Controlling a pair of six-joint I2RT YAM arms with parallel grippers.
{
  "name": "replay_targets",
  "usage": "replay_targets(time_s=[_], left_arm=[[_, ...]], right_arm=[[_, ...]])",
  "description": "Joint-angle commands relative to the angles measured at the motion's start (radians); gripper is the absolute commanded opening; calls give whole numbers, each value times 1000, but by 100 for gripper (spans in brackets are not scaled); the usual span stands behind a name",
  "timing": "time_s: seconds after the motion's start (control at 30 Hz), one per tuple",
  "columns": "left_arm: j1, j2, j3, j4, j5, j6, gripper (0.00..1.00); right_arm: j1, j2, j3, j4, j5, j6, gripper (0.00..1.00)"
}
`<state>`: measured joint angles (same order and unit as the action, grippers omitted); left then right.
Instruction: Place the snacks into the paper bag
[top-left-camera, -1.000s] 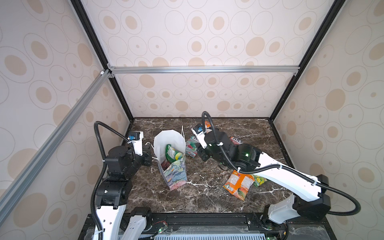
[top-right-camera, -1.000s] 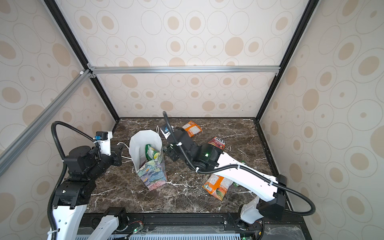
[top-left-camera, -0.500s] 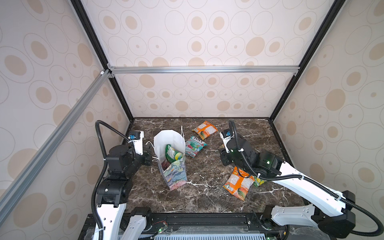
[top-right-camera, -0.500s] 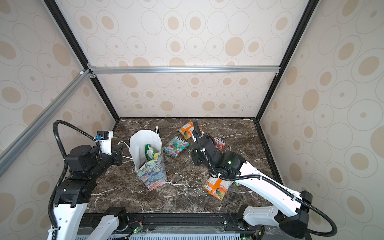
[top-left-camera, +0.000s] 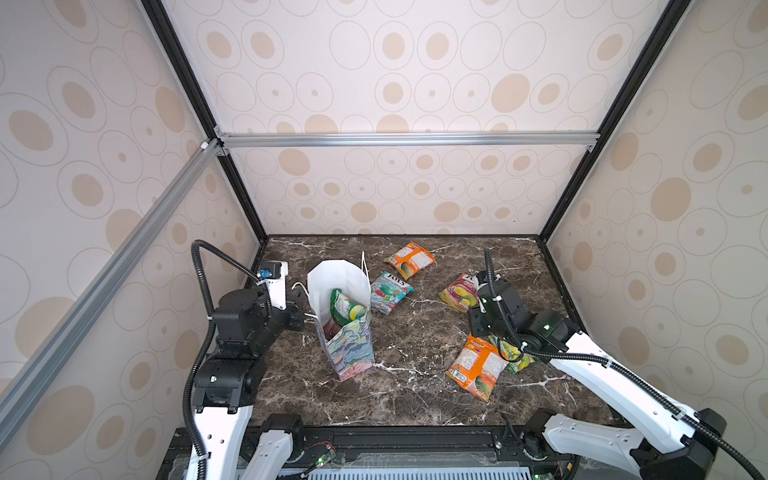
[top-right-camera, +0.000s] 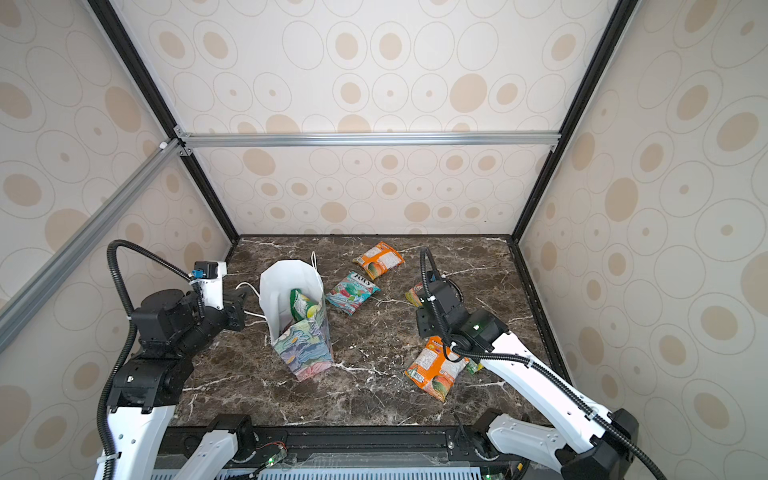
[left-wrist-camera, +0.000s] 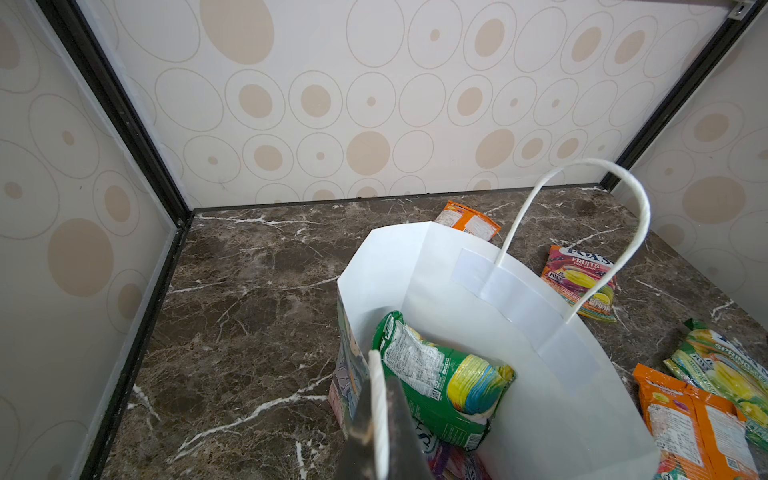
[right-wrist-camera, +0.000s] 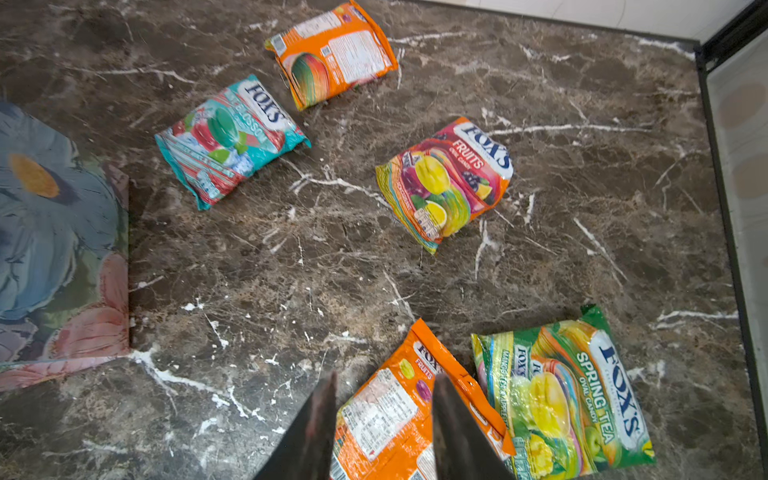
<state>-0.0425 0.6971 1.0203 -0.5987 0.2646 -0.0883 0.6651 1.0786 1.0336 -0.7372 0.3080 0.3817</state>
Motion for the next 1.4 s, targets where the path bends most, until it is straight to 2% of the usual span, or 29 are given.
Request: replay_targets(time_s=[0.0,0.37,0.57,1.37], left_arm=[[-4,-3,7,14,-1,13,1],[-5,-8,2,16,-2,13,1],[-5,-10,0,17,-6,13,1],[-5,-11,-2,15,-1,11,4]], right_arm=[[-26,3,-22,7,-62,18,41],[-167,90,-111,65,-148,-4,43],[-195,163,-119,80,-171,-24,48],[-262,459,-123,178,-244,-67,50]])
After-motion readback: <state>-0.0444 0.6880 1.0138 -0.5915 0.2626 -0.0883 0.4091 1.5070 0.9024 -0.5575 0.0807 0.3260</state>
